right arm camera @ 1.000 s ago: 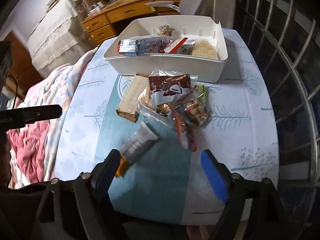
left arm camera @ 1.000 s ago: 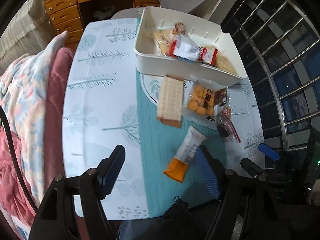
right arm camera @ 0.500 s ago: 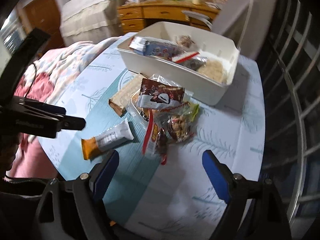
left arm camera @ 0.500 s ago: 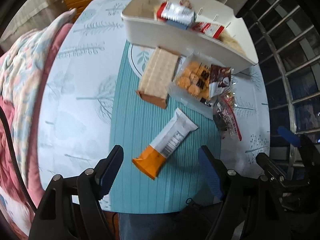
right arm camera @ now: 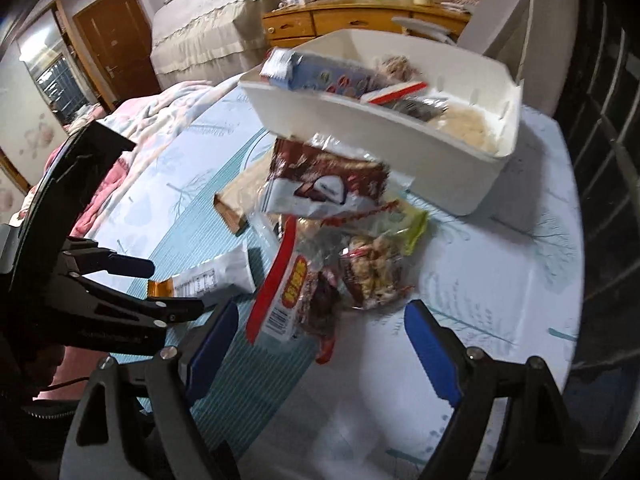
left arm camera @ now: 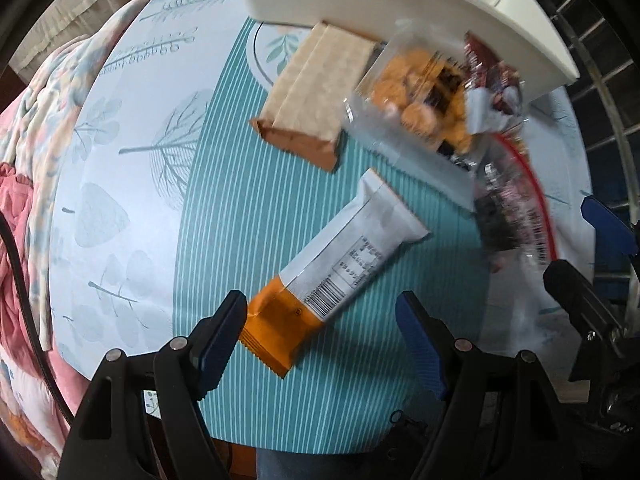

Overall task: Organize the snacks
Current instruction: 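Grasp the orange-wrapped bar with the left tool while the right tool grasps the red-striped snack bag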

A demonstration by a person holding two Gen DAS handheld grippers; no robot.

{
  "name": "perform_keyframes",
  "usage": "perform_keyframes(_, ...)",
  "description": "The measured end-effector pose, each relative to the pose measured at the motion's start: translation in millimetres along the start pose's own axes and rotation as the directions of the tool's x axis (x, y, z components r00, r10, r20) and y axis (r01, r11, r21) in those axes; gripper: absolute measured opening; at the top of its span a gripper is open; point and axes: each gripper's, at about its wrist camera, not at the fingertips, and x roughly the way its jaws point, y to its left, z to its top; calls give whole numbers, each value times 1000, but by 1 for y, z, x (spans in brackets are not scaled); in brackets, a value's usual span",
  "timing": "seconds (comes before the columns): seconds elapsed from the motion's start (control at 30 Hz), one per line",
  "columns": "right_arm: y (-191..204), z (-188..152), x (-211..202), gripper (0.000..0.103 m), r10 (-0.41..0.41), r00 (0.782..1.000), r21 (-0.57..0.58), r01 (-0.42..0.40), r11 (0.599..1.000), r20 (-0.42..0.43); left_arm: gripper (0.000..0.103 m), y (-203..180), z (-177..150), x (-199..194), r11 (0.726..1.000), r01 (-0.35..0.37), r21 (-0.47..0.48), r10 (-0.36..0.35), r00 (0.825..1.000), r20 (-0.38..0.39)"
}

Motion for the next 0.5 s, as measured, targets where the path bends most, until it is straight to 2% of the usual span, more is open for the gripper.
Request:
perform_keyframes(0.1, 2, -2, 11, 85, 21, 1000, -10, -22, 1000, -11, 75, -1, -1, 8, 1000, -21, -7, 21, 1000, -5)
perform_keyframes(0.17, 2, -2, 18, 79, 31, 999, -15, -31, 999, -21, 75, -1, -1, 13, 999, -35, -11, 35, 999, 0)
perform_keyframes(0.23, 2, -2, 24, 65, 35, 999, -14, -36, 999, -32, 75, -1, 0, 17, 999, -48, -16, 49, 999, 5)
perform_keyframes(0.33, -1, -3, 29, 57, 53, 998, 6, -53, 999, -46, 74, -3, 0, 23, 998, -55, -18, 55, 998, 10)
perform_keyframes(0.4, -3, -4, 30, 54, 74, 996, 19, -73, 997, -49, 68, -5, 0, 26, 998, -56, -9, 56, 998, 5)
perform_keyframes(0.47, -2, -5, 29, 48, 88, 995, 19, -87, 996, -50, 66, -8, 1, 28, 998, -60, 0, 60, 998, 4)
perform_keyframes(0.5, -3, -4, 30, 42, 97, 994, 20, -96, 995, -51, 61, -10, 0, 29, 998, -63, 3, 63, 998, 4)
